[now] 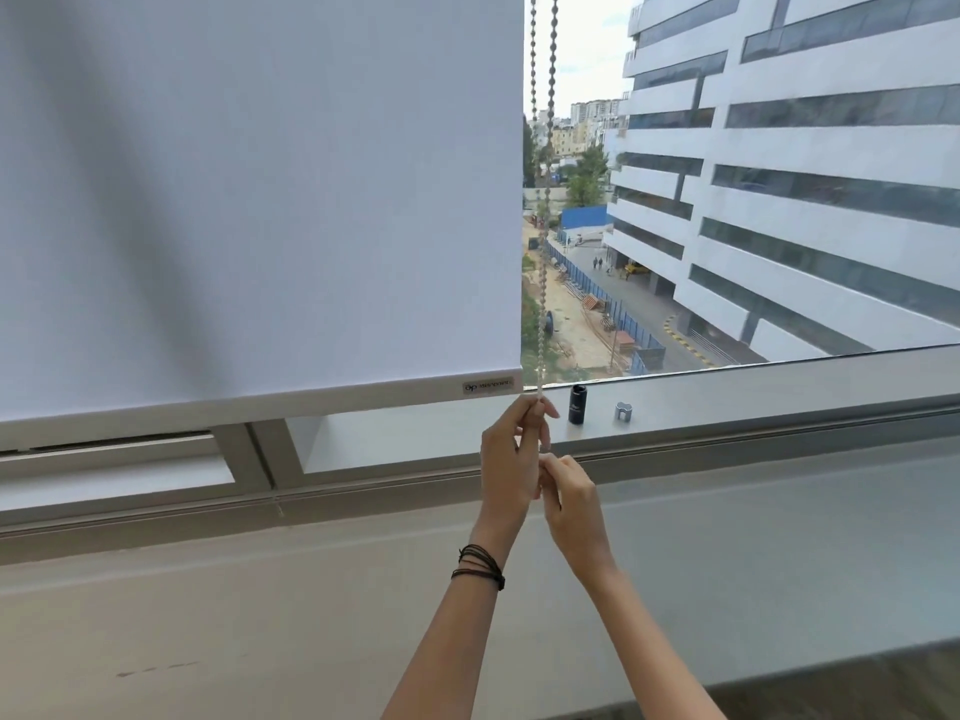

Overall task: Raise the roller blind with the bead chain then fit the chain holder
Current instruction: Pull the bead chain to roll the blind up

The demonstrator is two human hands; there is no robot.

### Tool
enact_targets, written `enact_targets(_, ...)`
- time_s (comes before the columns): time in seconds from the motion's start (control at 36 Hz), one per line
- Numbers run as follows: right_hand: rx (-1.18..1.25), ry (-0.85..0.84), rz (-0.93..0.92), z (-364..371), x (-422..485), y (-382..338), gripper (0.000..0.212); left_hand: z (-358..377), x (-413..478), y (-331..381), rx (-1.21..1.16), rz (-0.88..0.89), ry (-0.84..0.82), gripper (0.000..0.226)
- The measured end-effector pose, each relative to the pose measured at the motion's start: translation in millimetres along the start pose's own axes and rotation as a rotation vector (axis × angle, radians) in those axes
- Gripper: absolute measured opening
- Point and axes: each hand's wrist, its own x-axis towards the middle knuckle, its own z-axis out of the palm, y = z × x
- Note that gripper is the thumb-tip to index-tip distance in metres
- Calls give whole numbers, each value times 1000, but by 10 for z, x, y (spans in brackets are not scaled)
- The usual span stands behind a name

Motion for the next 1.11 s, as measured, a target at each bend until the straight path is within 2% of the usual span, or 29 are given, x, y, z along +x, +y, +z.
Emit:
enact_targets(0.31, 1, -38, -3, -31, -94, -28, 14, -60, -115, 7, -11, -12, -20, 24)
enact_targets(0.53, -10, -161, -76, -229, 25, -154, 16, -109, -160, 76, -38, -4, -54, 24)
enact_targets(0.75, 179, 132, 61, -621, 314, -533, 23, -141, -203, 160, -127, -2, -145, 25)
enact_targets(1.0, 649, -2, 66, -1077, 864, -1243, 30, -131, -163, 327, -163, -9, -188, 17)
enact_targets(1.11, 578, -10, -45, -1202, 1059, -1513, 32, -135, -92, 508, -143, 77, -165, 17)
